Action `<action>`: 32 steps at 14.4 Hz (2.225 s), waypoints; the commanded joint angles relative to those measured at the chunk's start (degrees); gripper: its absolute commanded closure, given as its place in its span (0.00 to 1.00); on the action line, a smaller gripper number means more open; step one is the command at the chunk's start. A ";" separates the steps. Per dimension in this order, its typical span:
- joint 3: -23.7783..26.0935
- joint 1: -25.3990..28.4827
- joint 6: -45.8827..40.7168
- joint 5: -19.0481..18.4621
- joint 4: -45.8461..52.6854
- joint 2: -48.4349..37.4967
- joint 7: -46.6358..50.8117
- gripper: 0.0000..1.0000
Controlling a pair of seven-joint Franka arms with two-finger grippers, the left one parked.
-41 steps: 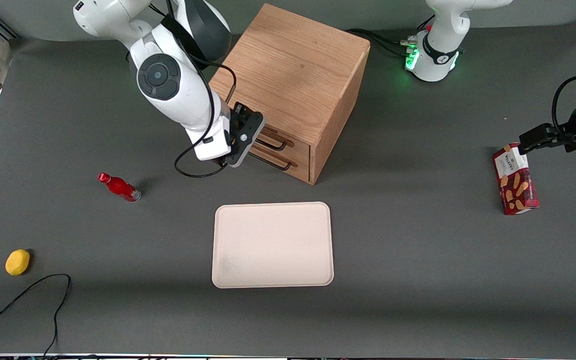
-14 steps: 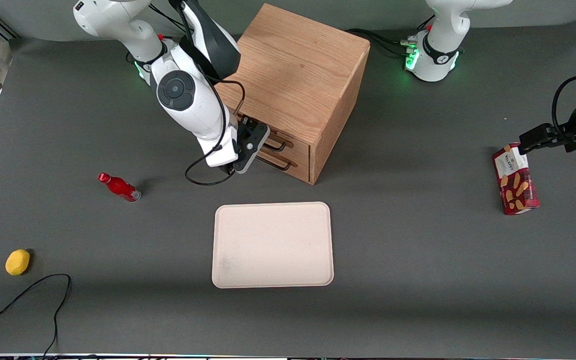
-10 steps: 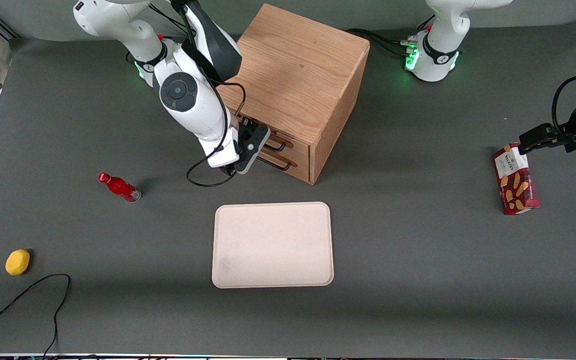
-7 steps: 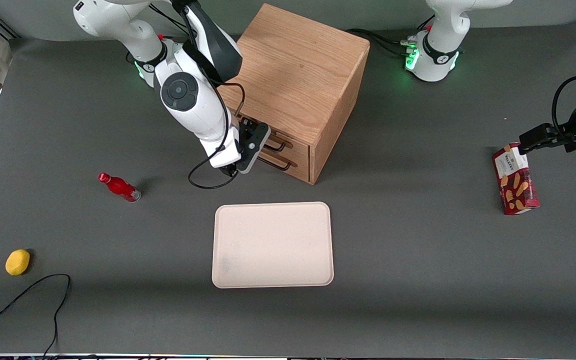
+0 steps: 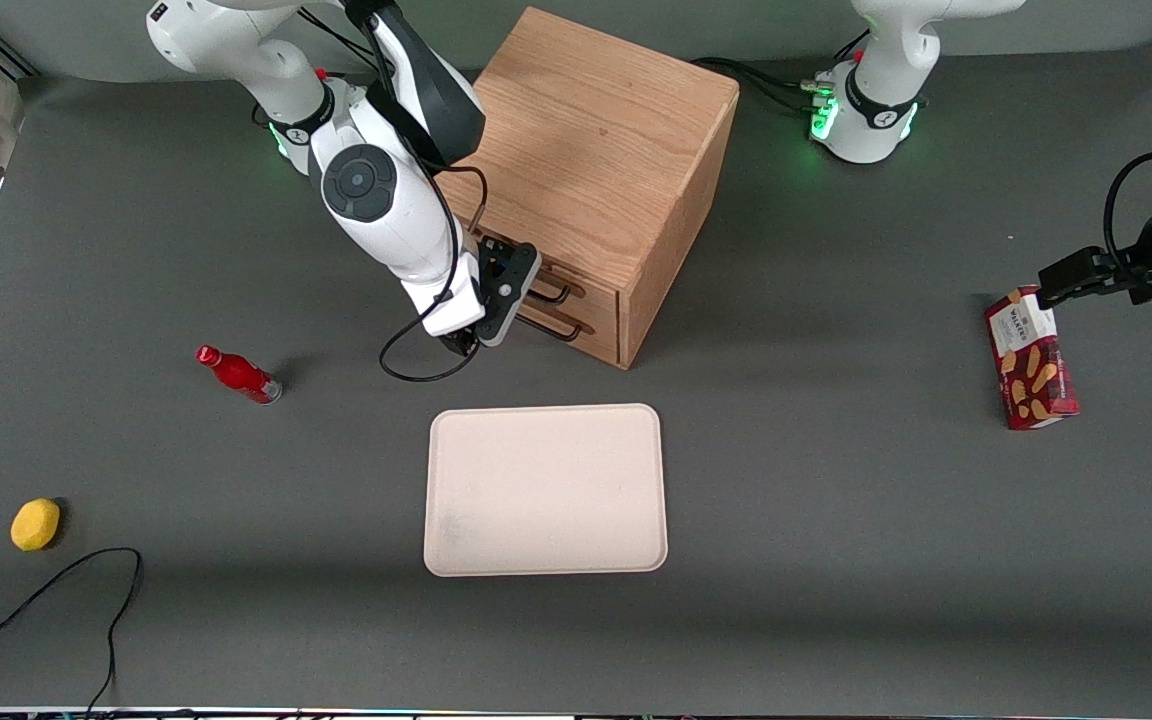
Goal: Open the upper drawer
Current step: 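Pull the upper drawer handle outward with the right gripper, then keep pulling the upper drawer out further with the right gripper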
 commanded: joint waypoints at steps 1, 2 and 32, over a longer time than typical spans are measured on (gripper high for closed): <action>-0.67 0.33 2.01 -1.47 -0.39 1.35 -1.64 0.00; -0.67 0.07 2.01 -1.47 -0.30 1.35 -1.38 0.00; -0.84 -8.28 -4.66 -0.24 10.40 7.93 -0.59 0.00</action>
